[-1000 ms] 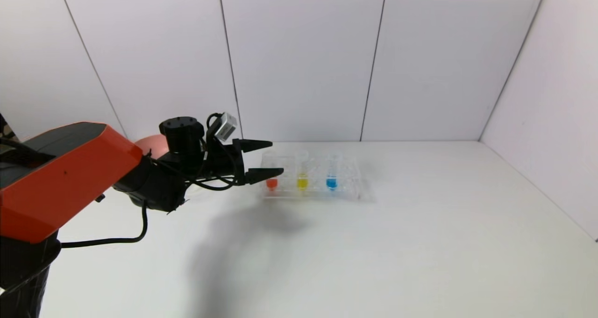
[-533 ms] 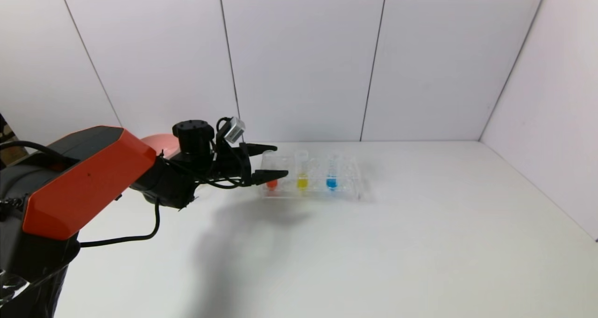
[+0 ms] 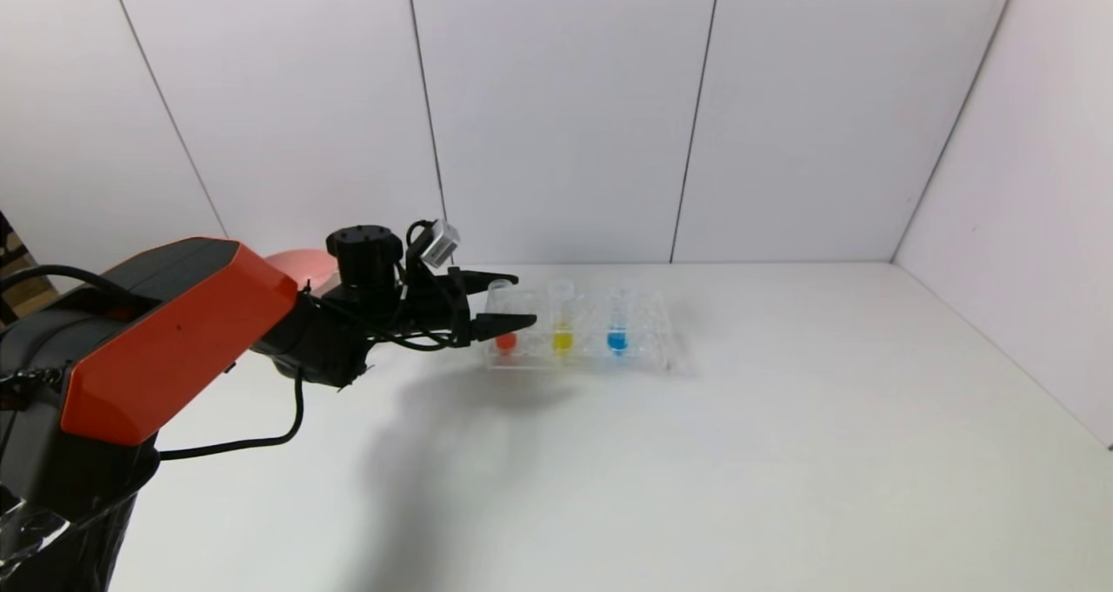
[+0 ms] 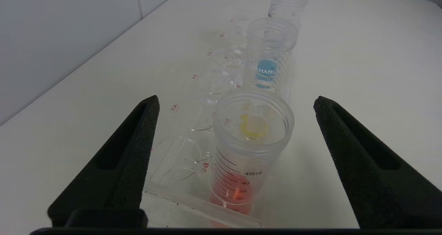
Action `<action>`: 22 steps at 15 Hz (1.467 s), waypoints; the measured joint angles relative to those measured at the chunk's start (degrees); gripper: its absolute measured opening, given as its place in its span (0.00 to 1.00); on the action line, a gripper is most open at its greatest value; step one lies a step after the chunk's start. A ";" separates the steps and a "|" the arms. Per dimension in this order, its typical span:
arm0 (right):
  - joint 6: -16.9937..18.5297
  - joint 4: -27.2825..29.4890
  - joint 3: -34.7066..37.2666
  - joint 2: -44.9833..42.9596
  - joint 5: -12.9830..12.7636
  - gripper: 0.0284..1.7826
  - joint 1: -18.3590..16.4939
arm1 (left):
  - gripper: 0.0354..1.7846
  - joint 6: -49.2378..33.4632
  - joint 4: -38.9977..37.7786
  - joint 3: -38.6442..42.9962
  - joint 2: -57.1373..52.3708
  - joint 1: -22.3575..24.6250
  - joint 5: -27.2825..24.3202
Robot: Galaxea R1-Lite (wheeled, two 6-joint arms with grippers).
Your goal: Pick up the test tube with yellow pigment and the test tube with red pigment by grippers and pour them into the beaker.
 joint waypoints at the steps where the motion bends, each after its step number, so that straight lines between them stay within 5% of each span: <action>1: 0.00 0.00 0.00 0.00 0.00 0.05 0.00 | 0.79 -0.02 -0.02 -0.05 0.09 -0.13 -0.02; 6: 0.00 0.00 0.00 0.00 -0.02 0.05 0.00 | 0.29 0.00 -0.02 -0.05 0.20 -0.28 0.02; 7: 0.00 0.00 0.00 0.00 0.00 0.05 0.00 | 0.26 0.00 -0.02 -0.05 0.22 -0.28 0.05; 22: 0.00 0.00 0.00 0.00 -0.02 0.05 0.00 | 0.26 -0.02 5.27 0.02 -3.83 0.44 1.66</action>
